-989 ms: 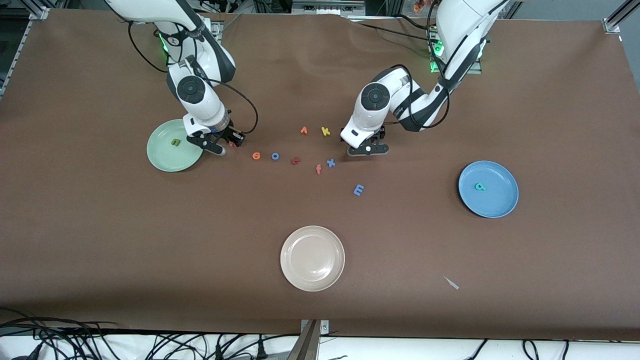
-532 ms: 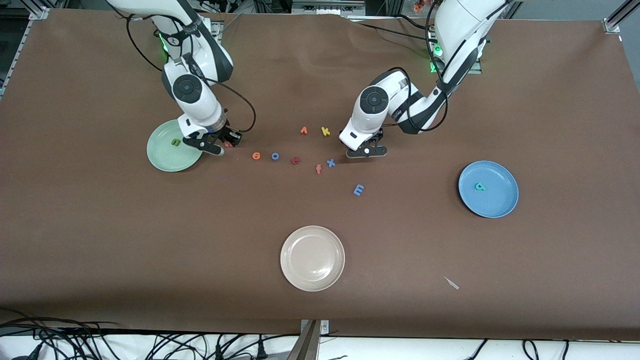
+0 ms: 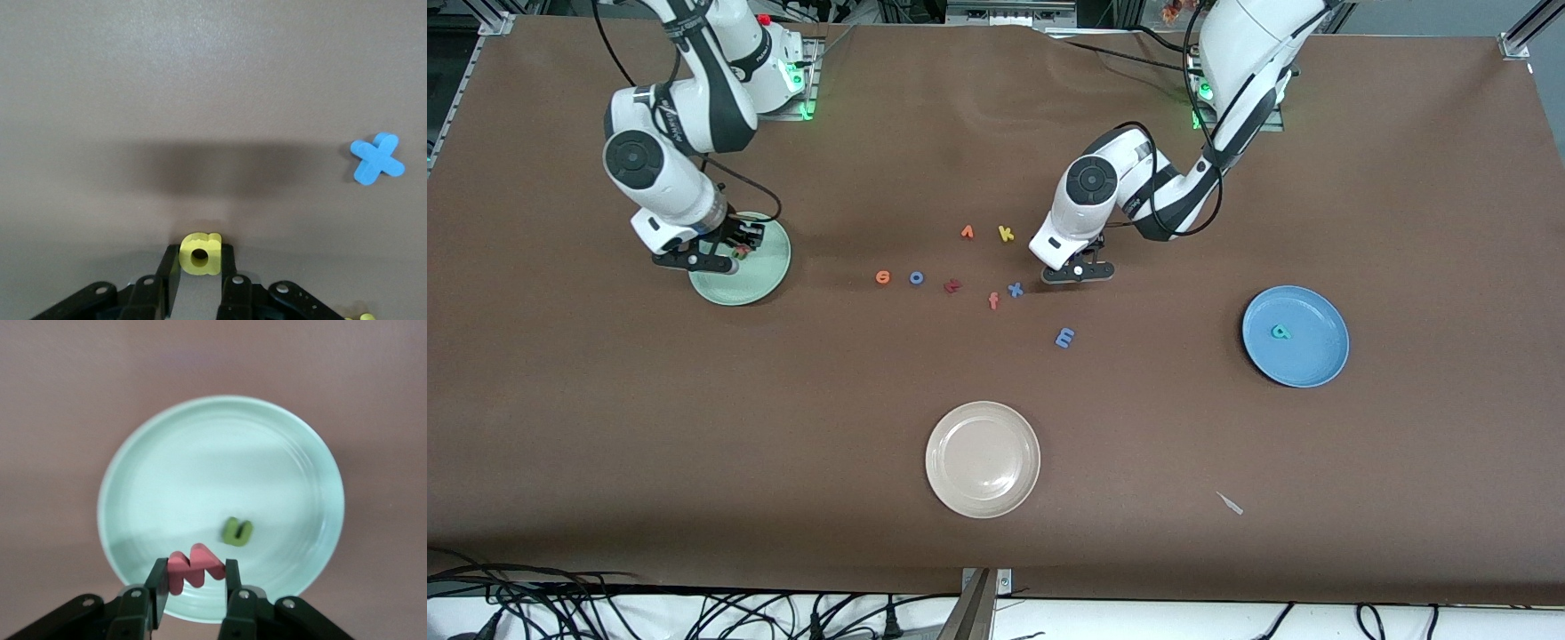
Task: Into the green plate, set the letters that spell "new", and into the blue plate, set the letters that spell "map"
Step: 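Place the m on the green plate while the left gripper lifts the a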
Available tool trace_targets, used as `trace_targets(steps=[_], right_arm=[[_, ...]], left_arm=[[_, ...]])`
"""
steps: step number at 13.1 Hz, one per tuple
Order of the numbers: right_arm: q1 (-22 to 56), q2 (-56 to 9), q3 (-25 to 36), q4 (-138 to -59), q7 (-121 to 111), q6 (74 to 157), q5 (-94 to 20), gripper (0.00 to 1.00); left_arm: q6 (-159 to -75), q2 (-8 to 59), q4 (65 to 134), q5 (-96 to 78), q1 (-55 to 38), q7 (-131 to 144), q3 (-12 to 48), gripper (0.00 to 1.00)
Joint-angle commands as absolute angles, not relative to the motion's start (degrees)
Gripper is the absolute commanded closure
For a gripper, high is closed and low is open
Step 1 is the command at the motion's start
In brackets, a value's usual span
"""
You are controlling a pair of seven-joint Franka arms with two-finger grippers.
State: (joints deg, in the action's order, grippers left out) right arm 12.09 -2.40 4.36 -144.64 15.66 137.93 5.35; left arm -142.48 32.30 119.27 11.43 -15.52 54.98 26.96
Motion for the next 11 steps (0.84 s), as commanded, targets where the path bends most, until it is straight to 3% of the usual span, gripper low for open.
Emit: trace_targets(steps=[1, 2, 3, 4, 5, 8, 11], right_arm=[[12.66, -2.81, 4.83, -150.10, 14.15, 145.43, 5.10, 0.79], [12.66, -3.25, 4.92, -150.90, 14.15, 147.02, 5.01, 0.78], [12.66, -4.04, 4.92, -151.00, 14.15, 147.30, 5.01, 0.66], [12.66, -4.65, 5.27, -151.00, 14.24, 147.30, 5.01, 0.14], [12.66, -4.75, 5.45, -150.82, 14.85, 147.13, 5.01, 0.00], [12.74, -3.69, 5.19, -149.68, 15.64, 146.17, 4.92, 0.00], [12.83, -4.13, -0.50, -146.44, 23.78, 145.46, 4.83, 0.00]], left_arm=[[-141.68, 33.49, 117.69, 13.89, -15.82, 55.81, 26.63, 0.88], [-141.33, 33.23, 117.51, 14.41, -15.39, 55.64, 26.63, 0.90], [-139.33, 32.96, 116.47, 15.11, -14.95, 55.46, 26.63, 0.91], [-134.17, 32.61, 114.11, 15.12, -14.25, 53.63, 26.72, 0.92], [-127.07, 32.61, 110.78, 14.77, -13.37, 50.57, 26.81, 0.92], [-114.29, 31.65, 105.57, 13.89, -8.11, 40.03, 27.24, 0.92], [-109.61, 29.88, 105.47, 13.62, -1.26, 26.59, 27.16, 0.91]])
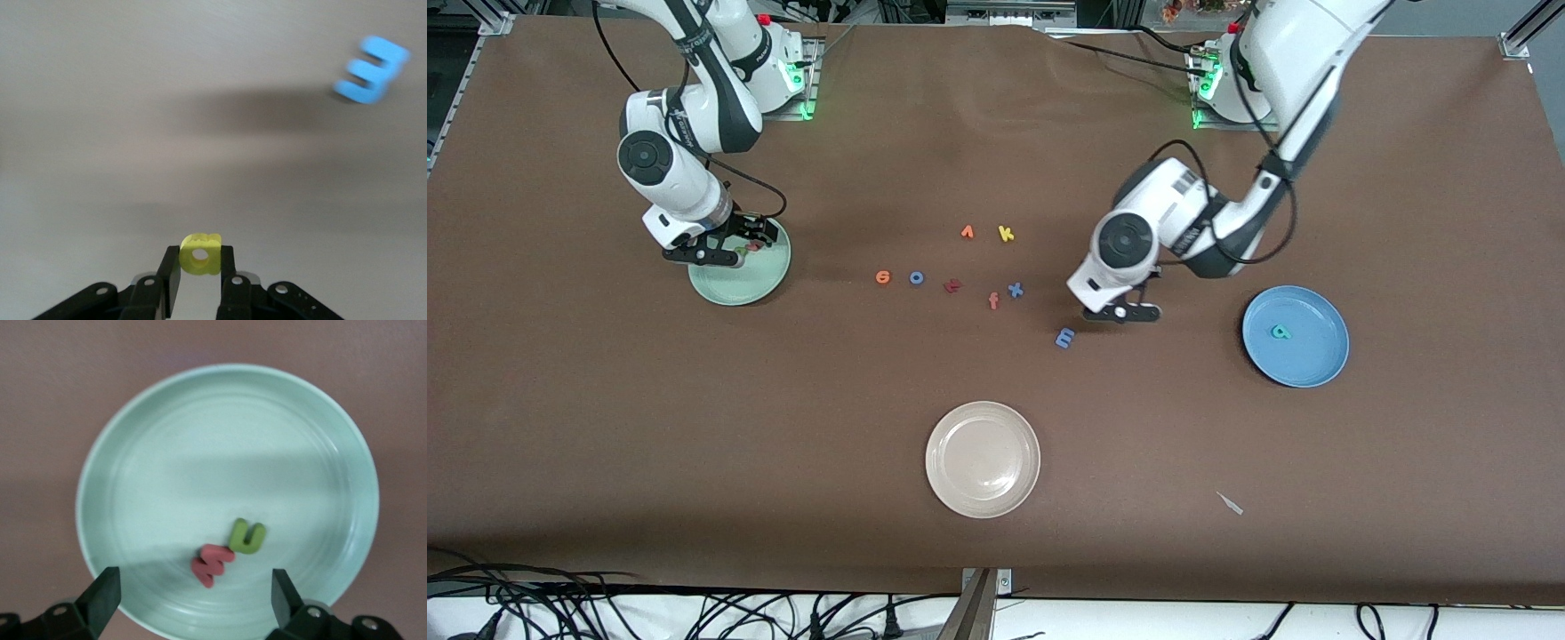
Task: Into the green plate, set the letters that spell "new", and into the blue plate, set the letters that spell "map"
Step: 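Release the yellow a onto the blue plate with the left gripper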
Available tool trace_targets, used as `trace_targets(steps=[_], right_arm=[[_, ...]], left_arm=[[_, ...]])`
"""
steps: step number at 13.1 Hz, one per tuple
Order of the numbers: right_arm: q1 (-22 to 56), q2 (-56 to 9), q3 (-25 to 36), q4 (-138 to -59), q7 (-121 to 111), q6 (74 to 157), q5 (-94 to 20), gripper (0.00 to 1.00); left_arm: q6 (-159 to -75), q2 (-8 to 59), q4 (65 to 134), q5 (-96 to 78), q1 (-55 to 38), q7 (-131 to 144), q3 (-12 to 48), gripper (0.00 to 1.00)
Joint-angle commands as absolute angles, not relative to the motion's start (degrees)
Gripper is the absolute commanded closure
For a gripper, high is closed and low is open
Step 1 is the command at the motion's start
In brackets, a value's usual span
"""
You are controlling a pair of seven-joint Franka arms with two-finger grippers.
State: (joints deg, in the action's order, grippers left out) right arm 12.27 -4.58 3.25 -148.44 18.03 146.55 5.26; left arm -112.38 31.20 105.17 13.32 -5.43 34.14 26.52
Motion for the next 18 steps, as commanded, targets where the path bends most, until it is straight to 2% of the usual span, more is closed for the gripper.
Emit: trace_targets(steps=[1, 3, 6, 8, 9, 11, 12, 13, 14, 18], right_arm=[[12.92, -5.26, -3.22, -144.42, 29.30, 144.85, 4.83, 0.00], [13.09, -9.47, -7.80, -139.51, 39.59, 144.84, 4.83, 0.00], [13.10, -16.15, -11.41, -131.68, 51.82, 144.84, 4.83, 0.00], [13.10, -19.32, -12.91, -129.21, 59.99, 145.11, 4.92, 0.01], [13.10, -20.55, -14.31, -128.33, 62.73, 145.54, 4.83, 0.05], [13.27, -23.54, -14.76, -125.96, 65.90, 146.60, 4.92, 0.18], [14.40, -24.42, -14.77, -125.08, 67.57, 146.60, 4.92, 0.20], [15.63, -24.78, -14.77, -124.55, 68.81, 146.60, 4.83, 0.20], [15.82, -25.39, -14.68, -124.28, 69.25, 146.78, 4.75, 0.21], [16.87, -26.28, -14.77, -124.72, 71.79, 147.48, 4.75, 0.27]], left_arm=[[-108.47, 29.62, 105.56, 14.06, 1.73, 21.41, 27.16, 0.90], [-108.19, 29.36, 105.56, 14.50, 7.36, 11.38, 26.98, 0.90], [-108.28, 29.44, 105.47, 17.73, 14.83, -1.98, 26.63, 0.89], [-108.80, 29.88, 105.47, 19.77, 19.40, -9.28, 26.72, 0.89], [-109.07, 30.40, 105.47, 20.38, 20.64, -11.84, 26.54, 0.88], [-110.47, 33.82, 104.07, 24.59, 21.53, -15.71, 26.54, 0.67], [-111.17, 35.40, 103.02, 26.35, 21.97, -17.99, 26.46, 0.42], [-111.18, 35.68, 102.83, 26.19, 22.84, -19.67, 26.54, 0.05], [-111.09, 35.25, 102.48, 25.67, 23.20, -19.69, 26.80, 0.00], [-110.04, 34.72, 100.02, 14.53, 20.75, -8.91, 27.94, 0.00]])
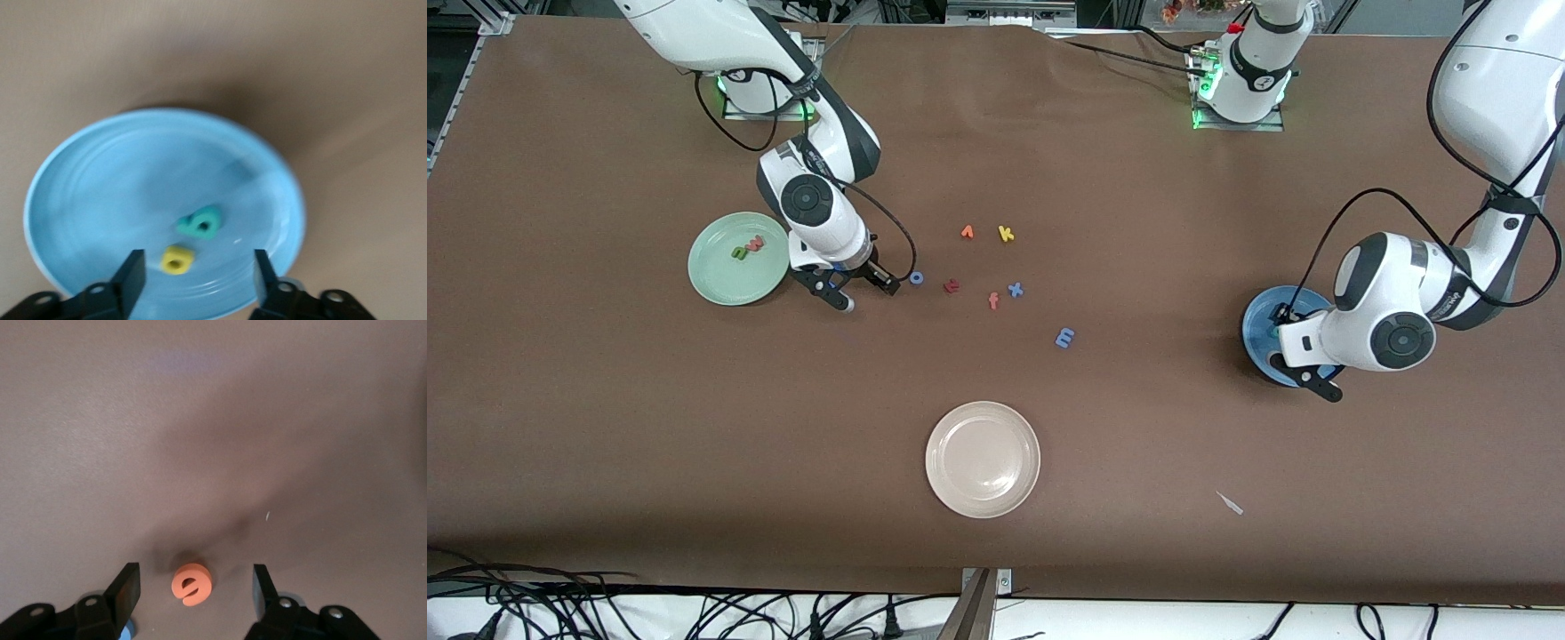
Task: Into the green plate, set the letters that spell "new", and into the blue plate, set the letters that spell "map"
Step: 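Release the yellow a onto the blue plate with the left gripper, then grasp the orange e and blue 3 with the right and left grippers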
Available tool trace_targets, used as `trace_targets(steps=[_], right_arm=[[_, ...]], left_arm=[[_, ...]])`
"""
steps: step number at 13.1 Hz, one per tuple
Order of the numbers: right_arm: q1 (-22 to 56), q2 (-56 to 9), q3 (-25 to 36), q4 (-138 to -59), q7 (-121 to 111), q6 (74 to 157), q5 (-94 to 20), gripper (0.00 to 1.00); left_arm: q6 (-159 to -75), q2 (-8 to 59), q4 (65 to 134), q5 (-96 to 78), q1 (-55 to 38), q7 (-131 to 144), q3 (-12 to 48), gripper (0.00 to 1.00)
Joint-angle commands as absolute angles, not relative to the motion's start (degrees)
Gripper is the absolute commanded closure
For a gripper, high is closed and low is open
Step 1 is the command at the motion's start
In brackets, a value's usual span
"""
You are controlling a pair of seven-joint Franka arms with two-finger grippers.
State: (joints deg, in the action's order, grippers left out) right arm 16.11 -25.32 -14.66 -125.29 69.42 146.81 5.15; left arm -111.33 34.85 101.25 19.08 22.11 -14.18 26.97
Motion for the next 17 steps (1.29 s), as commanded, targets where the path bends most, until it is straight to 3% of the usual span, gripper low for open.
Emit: trace_targets(steps=[1, 5, 6, 9, 11, 13, 15, 17], right_arm=[[17.40, -26.37, -14.77, -124.80, 72.50, 147.92, 4.75, 0.27], [18.02, -26.89, -14.68, -125.33, 72.95, 148.80, 4.75, 0.35], [18.02, -26.89, -14.68, -125.42, 72.95, 148.80, 4.75, 0.41], [18.02, -26.81, -14.68, -125.77, 72.95, 148.71, 4.75, 0.77], [17.93, -26.28, -14.42, -125.68, 72.43, 148.19, 4.75, 0.87], [17.75, -23.84, -13.11, -125.33, 70.67, 145.57, 4.83, 0.87], [17.58, -19.80, -11.09, -124.89, 64.46, 136.72, 4.75, 0.87], [17.58, -16.54, -8.45, -125.77, 56.55, 133.42, 4.66, 0.87]], left_arm=[[-110.39, 34.72, 100.11, 13.63, 19.87, -3.57, 29.08, 0.00], [-115.73, 35.15, 101.07, 13.54, 14.79, 14.47, 33.57, 0.00], [-118.19, 35.33, 100.99, 13.54, 11.55, 17.81, 33.49, 0.00], [-125.83, 37.17, 100.64, 14.15, 4.50, 26.52, 33.40, 0.00], [-132.42, 39.10, 100.28, 15.20, -1.90, 31.79, 31.83, 0.00], [-134.91, 40.60, 99.32, 19.06, -9.45, 35.93, 26.13, 0.00], [-134.83, 44.19, 93.54, 19.51, -15.18, 35.86, 21.90, 0.00], [-134.74, 44.82, 91.94, 19.77, -16.78, 35.42, 19.87, 0.00]])
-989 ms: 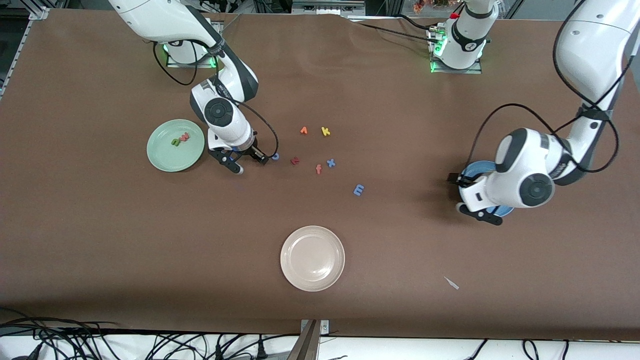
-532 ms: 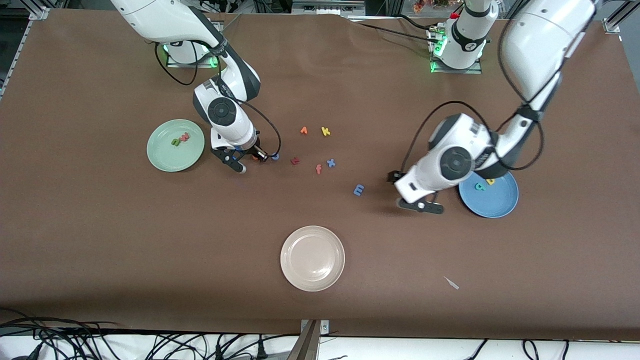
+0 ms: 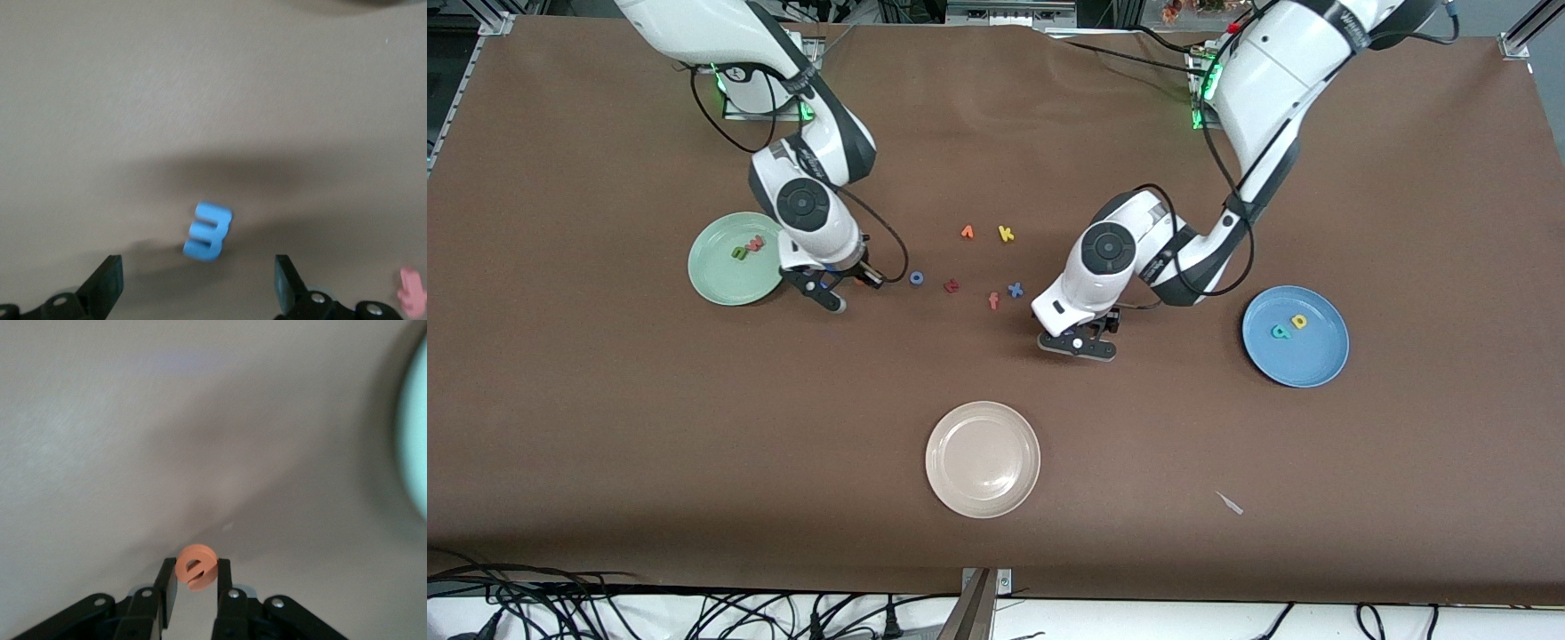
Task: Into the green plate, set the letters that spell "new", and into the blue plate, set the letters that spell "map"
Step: 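Grasp the orange e and blue 3 with the right and left grippers, then place the e on the green plate while the left gripper lifts the 3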
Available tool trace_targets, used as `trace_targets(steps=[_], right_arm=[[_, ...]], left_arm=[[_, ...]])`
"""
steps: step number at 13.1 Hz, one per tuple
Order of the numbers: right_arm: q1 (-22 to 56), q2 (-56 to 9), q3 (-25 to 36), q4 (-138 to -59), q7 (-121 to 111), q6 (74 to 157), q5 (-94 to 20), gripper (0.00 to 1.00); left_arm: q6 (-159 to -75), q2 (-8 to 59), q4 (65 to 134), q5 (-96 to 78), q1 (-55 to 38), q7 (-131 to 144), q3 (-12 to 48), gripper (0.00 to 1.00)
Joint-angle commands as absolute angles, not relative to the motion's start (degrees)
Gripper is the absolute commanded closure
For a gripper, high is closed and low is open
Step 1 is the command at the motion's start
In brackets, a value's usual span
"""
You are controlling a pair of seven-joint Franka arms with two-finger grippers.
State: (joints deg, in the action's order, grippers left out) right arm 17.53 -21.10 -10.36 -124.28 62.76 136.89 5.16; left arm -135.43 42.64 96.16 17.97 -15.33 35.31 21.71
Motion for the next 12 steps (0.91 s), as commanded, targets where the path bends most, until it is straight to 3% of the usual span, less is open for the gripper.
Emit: trace_targets(steps=[1, 7, 9, 10, 11, 12], right_arm=[[17.58, -15.65, -6.96, -126.29, 54.34, 133.24, 4.66, 0.87], [17.58, -11.43, 3.94, -134.81, 30.88, 135.42, 4.57, 0.87], [17.58, -11.34, 6.41, -137.10, 26.47, 137.72, 4.57, 0.87], [17.58, -11.16, 6.59, -137.28, 26.37, 138.07, 4.57, 0.81], [17.58, -11.25, 6.68, -137.20, 26.37, 137.99, 4.57, 0.31], [17.58, -11.34, 6.68, -137.11, 26.37, 137.90, 4.57, 0.01]], left_arm=[[-134.74, 44.82, 91.93, 19.86, -16.70, 35.07, 19.78, 0.00], [-134.74, 46.05, 91.93, 21.35, -16.79, 34.28, 19.69, 0.02], [-134.74, 46.23, 91.93, 21.36, -16.87, 34.36, 19.69, 0.08], [-134.74, 46.40, 91.93, 21.36, -16.87, 34.45, 19.77, 0.11], [-134.74, 46.49, 91.93, 21.36, -16.96, 34.63, 19.78, 0.14], [-134.74, 46.58, 91.93, 21.27, -17.31, 34.72, 19.69, 0.15]])
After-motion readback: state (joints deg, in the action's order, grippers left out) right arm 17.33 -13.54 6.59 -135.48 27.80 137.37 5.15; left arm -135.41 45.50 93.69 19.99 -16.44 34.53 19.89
